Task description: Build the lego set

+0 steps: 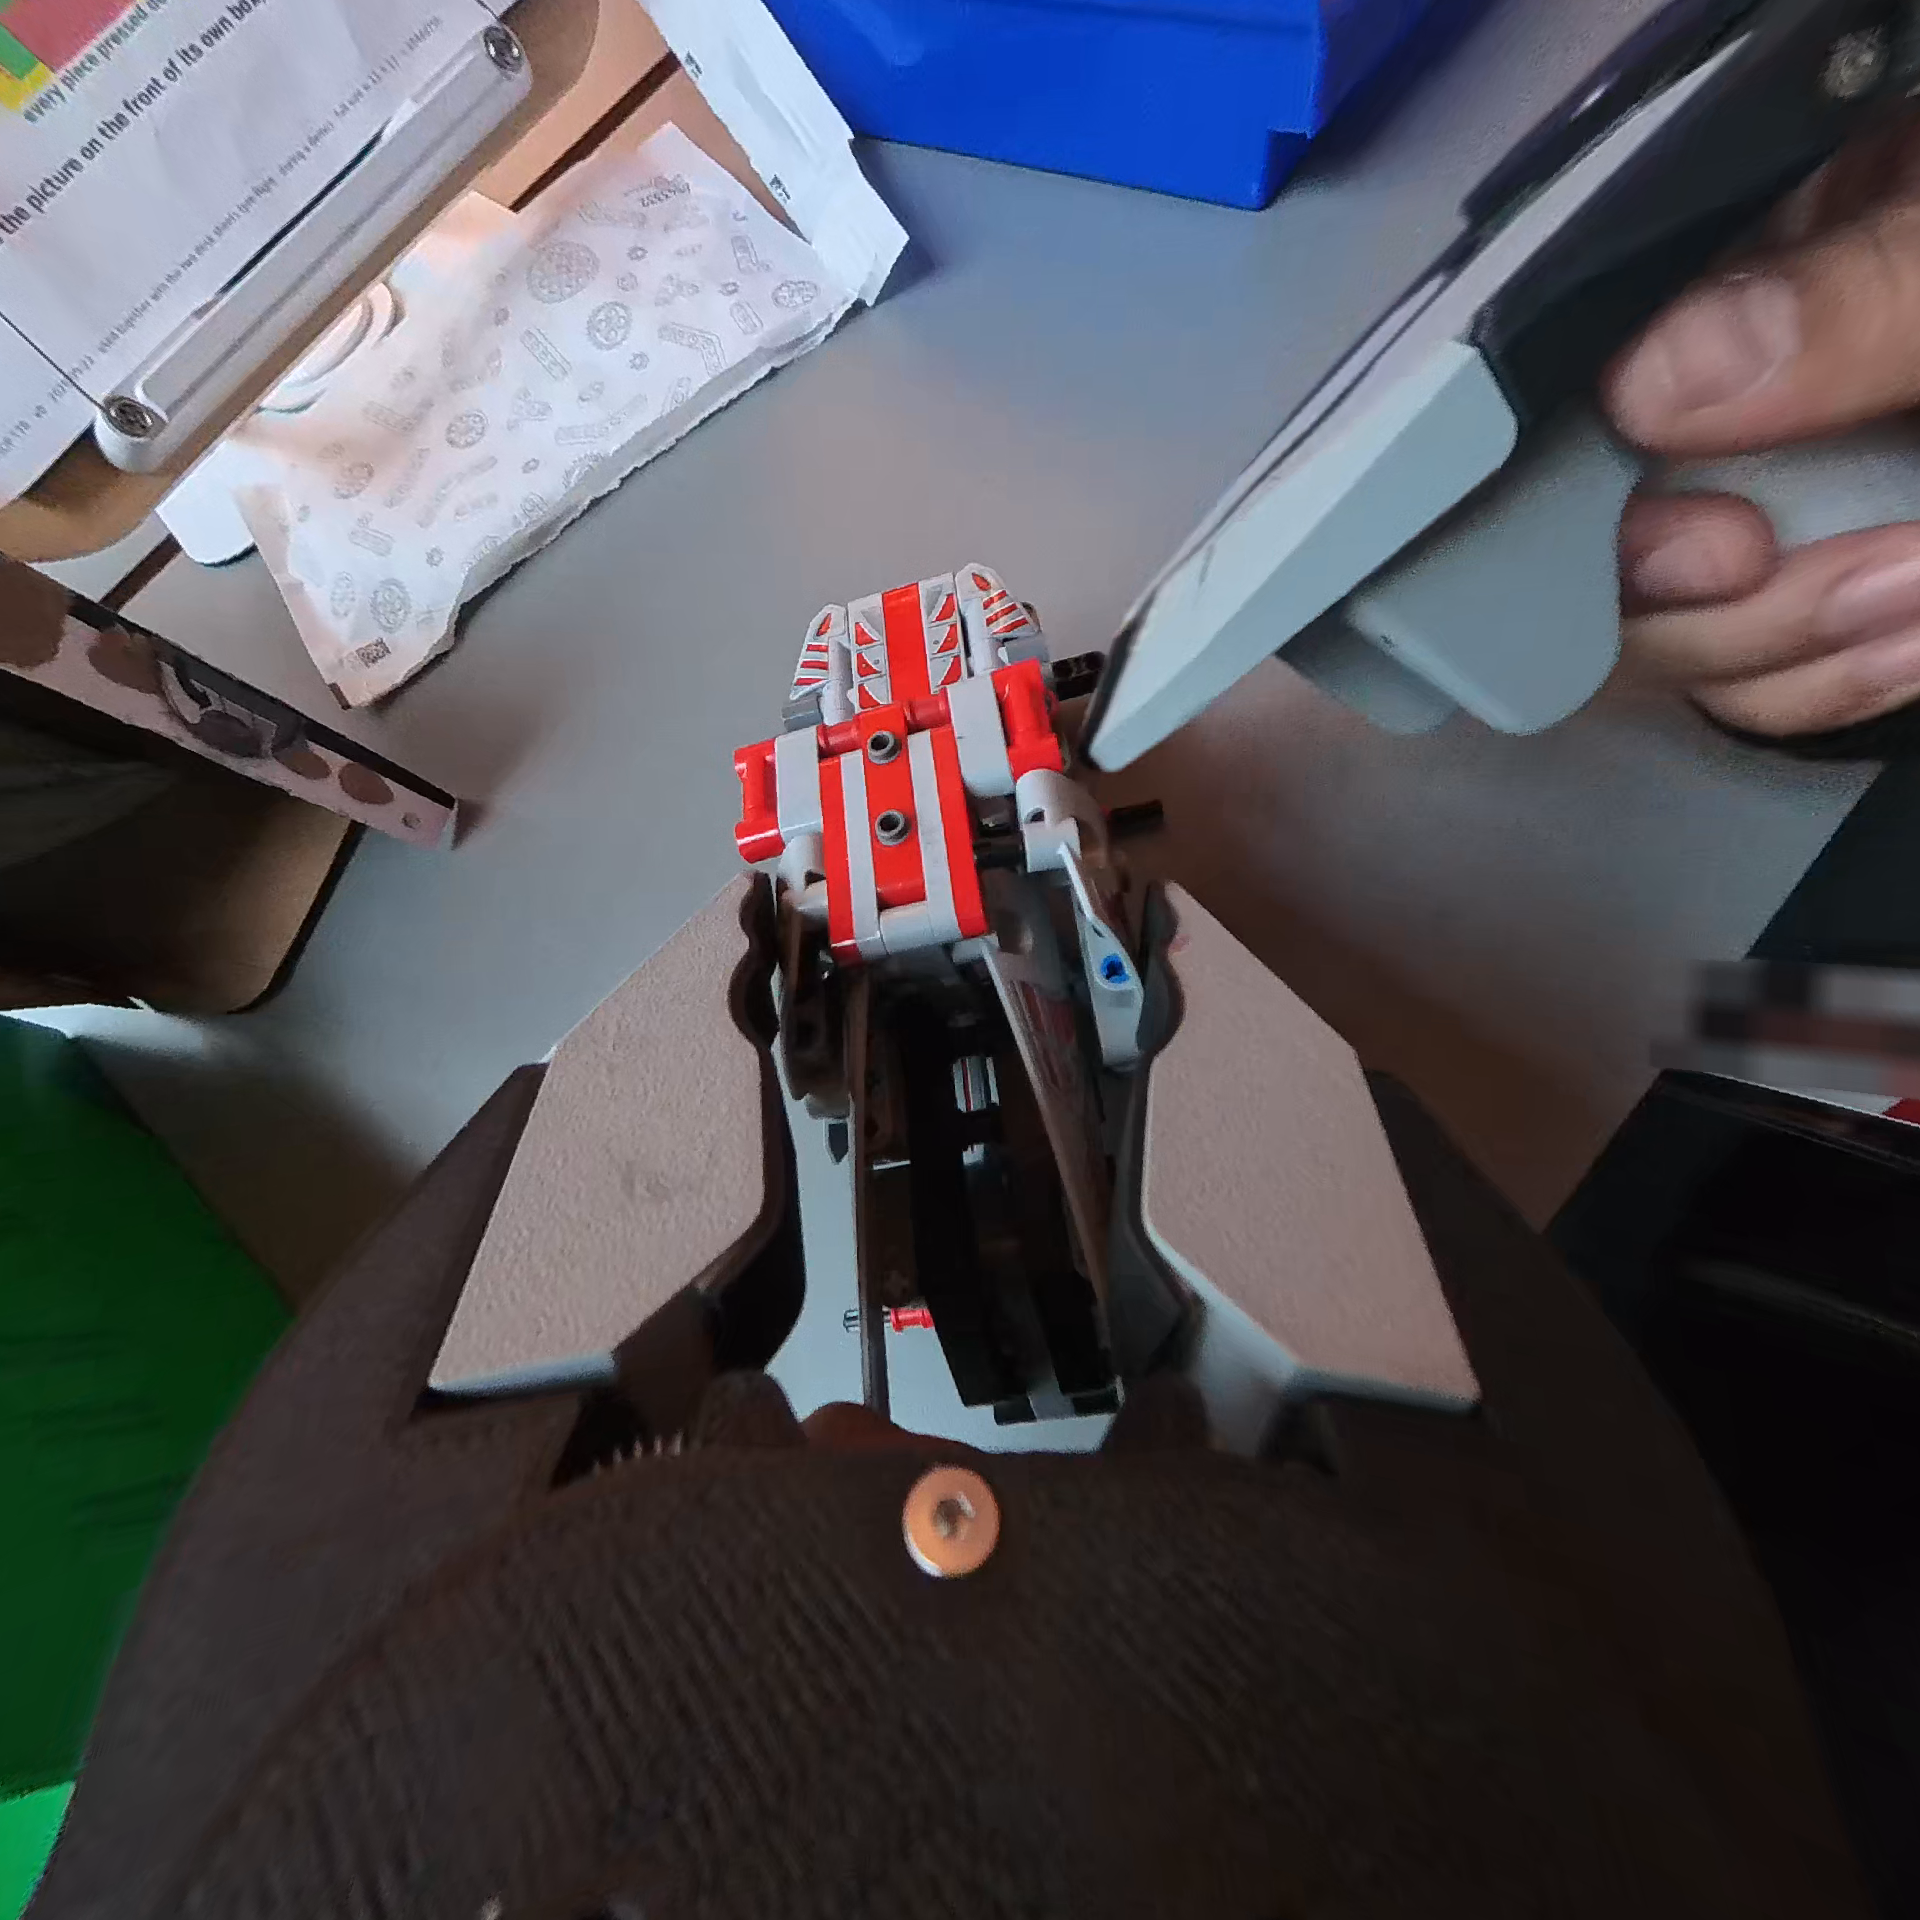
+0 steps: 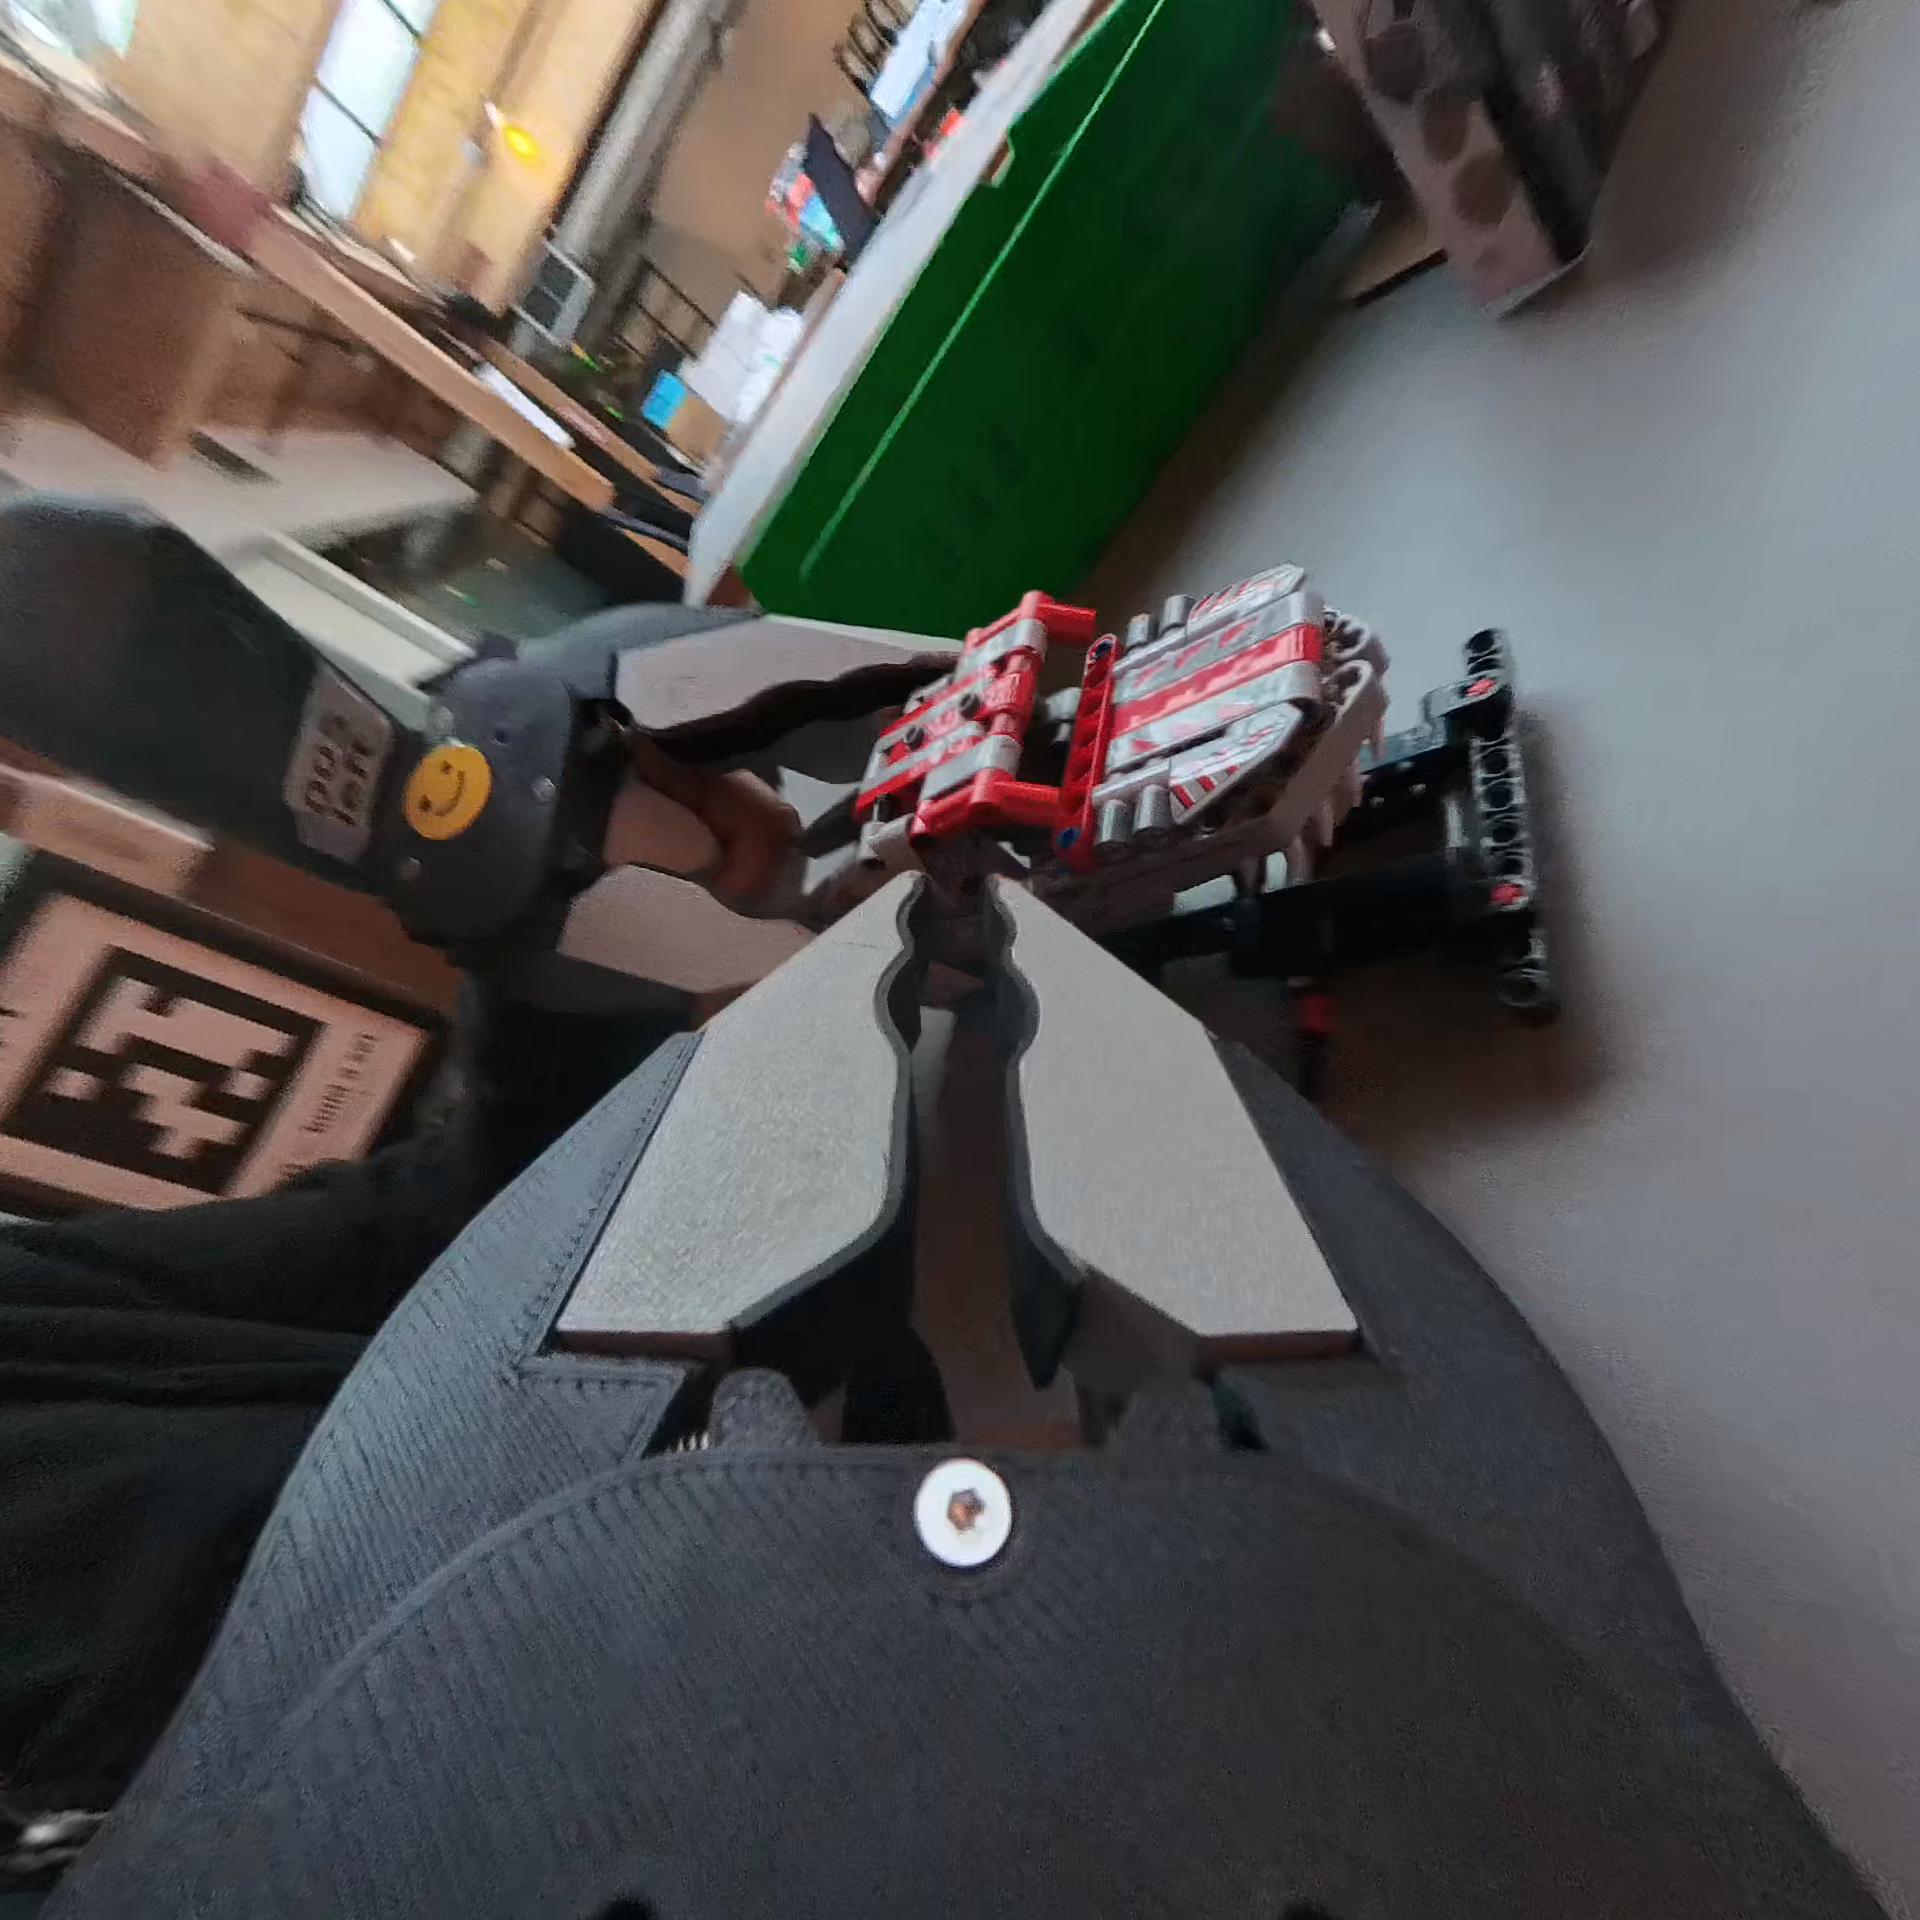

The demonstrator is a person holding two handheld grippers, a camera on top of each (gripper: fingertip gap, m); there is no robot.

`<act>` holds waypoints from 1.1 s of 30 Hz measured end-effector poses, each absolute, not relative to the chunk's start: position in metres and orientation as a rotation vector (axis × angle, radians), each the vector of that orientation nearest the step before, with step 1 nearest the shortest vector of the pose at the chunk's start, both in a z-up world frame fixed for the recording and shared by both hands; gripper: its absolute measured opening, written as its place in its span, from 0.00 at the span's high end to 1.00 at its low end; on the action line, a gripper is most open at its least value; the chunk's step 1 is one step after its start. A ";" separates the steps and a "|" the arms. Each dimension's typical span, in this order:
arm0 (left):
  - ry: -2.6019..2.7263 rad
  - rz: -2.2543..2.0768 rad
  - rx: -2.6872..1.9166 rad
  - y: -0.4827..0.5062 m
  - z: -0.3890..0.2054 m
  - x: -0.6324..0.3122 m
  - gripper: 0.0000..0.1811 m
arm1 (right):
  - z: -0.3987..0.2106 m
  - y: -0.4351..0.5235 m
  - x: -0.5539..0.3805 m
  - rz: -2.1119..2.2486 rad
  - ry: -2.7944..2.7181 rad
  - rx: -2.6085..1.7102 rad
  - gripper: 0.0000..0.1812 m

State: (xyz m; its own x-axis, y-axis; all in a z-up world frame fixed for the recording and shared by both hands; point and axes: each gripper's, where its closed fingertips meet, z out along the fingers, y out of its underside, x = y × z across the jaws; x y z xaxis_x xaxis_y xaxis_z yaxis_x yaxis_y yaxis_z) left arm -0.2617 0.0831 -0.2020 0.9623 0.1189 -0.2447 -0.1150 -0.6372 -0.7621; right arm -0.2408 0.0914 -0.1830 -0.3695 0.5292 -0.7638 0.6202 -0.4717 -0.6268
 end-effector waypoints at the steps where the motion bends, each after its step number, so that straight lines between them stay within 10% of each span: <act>1: -0.001 0.350 -2.237 0.083 -0.202 -0.261 0.62 | -0.180 0.090 -0.243 -2.027 1.493 1.701 0.97; 14: -0.042 0.456 -2.241 0.084 -0.203 -0.267 0.62 | -0.176 0.100 -0.261 -2.138 0.809 1.688 0.94; 33: -0.075 0.490 -2.194 0.085 -0.203 -0.290 0.62 | -0.173 0.094 -0.256 -2.148 1.319 1.627 1.00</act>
State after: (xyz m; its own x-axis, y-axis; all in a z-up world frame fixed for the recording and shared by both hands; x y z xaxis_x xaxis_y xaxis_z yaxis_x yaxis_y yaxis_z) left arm -0.2895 0.0851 -0.2034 0.9211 0.2221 -0.3199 -0.1169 -0.6259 -0.7711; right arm -0.2564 0.0935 -0.1731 -0.4050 0.3736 -0.8345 0.5753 -0.6053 -0.5501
